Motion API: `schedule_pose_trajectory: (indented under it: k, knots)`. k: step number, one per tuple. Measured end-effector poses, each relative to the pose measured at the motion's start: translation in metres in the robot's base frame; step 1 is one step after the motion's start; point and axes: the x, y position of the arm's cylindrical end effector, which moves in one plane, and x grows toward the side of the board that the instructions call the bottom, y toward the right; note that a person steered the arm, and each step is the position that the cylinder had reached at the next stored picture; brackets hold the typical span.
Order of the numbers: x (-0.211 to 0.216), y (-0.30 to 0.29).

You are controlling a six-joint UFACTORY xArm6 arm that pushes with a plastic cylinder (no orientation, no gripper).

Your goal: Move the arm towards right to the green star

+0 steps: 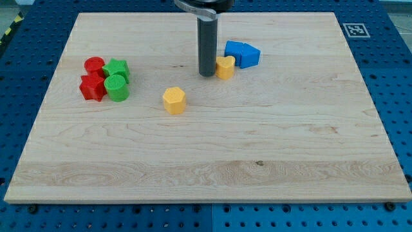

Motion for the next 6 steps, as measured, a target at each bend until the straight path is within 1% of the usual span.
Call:
schedule_pose_trajectory:
  k: [1,2,3,4,5,6]
  knots:
    - [0.009,0.0]
    - [0.039,0.003]
    - [0.048,0.026]
    - [0.022,0.027]
    - [0.007,0.027]
    - [0.02,0.027]
